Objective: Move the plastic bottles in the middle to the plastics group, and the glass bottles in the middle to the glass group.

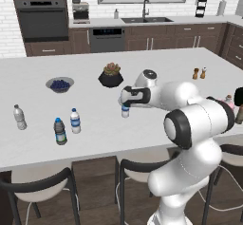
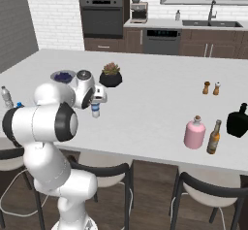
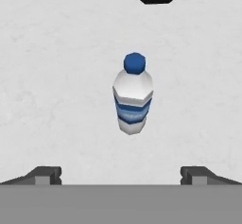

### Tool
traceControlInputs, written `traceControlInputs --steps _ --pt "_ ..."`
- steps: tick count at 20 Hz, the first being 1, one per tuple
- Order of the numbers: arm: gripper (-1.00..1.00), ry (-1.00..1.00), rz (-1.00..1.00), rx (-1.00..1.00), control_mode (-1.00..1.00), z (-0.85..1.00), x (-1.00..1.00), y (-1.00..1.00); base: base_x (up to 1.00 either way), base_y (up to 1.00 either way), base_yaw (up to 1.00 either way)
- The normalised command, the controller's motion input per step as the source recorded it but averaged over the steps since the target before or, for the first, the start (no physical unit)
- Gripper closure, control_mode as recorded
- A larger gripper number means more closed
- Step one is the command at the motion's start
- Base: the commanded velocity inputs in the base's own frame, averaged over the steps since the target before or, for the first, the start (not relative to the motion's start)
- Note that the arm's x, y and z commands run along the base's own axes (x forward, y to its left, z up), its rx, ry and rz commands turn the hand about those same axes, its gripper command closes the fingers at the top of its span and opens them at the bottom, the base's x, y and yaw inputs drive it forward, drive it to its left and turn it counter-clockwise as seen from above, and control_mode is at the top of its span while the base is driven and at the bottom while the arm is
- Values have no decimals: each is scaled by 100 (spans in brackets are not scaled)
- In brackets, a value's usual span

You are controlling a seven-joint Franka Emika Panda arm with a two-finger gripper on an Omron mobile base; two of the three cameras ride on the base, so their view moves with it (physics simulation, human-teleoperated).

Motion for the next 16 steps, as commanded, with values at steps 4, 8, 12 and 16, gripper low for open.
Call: traceControlInputs --steps 4,8,12,16 --pt "-100 0 0 0 -100 -12 23 0 0 0 0" --pt "-100 0 0 0 -100 -12 23 0 0 0 0" --pt "-100 0 0 0 -100 -13 23 0 0 0 0" --pt "-100 0 0 0 -100 -14 27 4 0 0 0"
